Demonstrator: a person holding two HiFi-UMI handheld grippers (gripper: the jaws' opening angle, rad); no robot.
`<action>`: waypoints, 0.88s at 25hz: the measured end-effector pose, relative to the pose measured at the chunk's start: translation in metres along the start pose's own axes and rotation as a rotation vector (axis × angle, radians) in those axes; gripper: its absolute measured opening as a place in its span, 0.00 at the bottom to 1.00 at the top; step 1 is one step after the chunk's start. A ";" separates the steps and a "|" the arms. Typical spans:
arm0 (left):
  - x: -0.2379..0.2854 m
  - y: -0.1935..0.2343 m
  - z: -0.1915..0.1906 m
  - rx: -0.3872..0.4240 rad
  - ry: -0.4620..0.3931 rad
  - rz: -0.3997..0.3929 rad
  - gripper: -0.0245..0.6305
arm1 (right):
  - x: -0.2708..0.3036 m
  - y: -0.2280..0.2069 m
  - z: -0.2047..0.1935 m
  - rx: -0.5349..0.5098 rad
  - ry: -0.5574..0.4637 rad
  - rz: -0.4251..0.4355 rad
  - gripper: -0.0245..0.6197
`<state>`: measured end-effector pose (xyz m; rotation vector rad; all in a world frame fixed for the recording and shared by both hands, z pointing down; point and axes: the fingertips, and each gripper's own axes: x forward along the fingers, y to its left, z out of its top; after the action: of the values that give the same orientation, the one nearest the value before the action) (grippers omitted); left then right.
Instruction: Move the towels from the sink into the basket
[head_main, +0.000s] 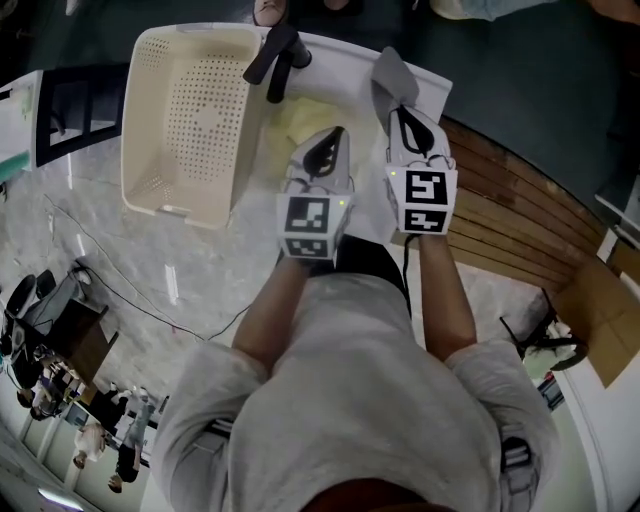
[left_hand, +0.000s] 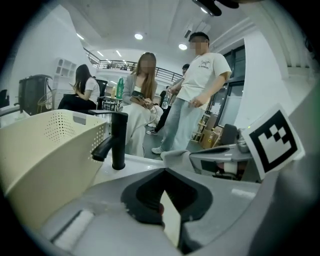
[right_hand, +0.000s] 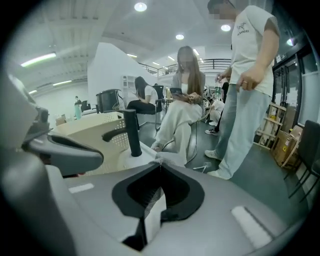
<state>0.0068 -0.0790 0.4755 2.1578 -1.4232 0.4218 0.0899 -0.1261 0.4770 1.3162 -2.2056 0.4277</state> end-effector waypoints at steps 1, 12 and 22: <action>-0.004 0.000 0.003 -0.001 -0.012 0.007 0.07 | -0.006 0.003 0.005 0.001 -0.018 0.011 0.06; -0.062 0.007 0.033 -0.005 -0.153 0.102 0.07 | -0.053 0.059 0.049 -0.045 -0.151 0.136 0.06; -0.112 0.035 0.039 -0.035 -0.223 0.208 0.07 | -0.068 0.118 0.078 -0.114 -0.211 0.248 0.06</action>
<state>-0.0714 -0.0280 0.3939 2.0888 -1.7738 0.2326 -0.0097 -0.0622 0.3744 1.0739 -2.5416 0.2570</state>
